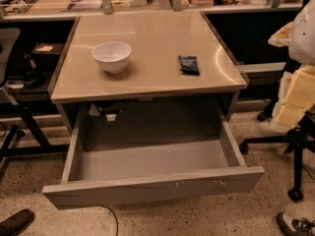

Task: Close top drawer

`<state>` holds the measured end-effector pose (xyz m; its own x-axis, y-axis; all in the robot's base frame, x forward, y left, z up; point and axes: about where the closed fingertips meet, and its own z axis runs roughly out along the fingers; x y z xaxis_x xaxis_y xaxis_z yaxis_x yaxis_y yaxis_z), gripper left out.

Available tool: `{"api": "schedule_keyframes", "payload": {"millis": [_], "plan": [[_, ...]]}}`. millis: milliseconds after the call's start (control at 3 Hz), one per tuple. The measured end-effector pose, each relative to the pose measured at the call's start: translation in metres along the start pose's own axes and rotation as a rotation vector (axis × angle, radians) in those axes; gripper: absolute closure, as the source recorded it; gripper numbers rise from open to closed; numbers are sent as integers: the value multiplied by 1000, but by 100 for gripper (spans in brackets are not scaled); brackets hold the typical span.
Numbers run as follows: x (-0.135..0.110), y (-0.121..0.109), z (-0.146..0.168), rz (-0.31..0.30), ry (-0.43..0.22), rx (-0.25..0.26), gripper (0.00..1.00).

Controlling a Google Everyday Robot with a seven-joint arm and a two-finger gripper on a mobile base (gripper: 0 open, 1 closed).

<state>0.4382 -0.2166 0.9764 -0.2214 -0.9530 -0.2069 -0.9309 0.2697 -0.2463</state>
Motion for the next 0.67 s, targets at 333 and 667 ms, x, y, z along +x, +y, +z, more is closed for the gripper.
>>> {"api": "schedule_keyframes", "payload": {"millis": [333,667], "plan": [[0,0,0,0,0,0,0],[0,0,0,0,0,0,19]]}}
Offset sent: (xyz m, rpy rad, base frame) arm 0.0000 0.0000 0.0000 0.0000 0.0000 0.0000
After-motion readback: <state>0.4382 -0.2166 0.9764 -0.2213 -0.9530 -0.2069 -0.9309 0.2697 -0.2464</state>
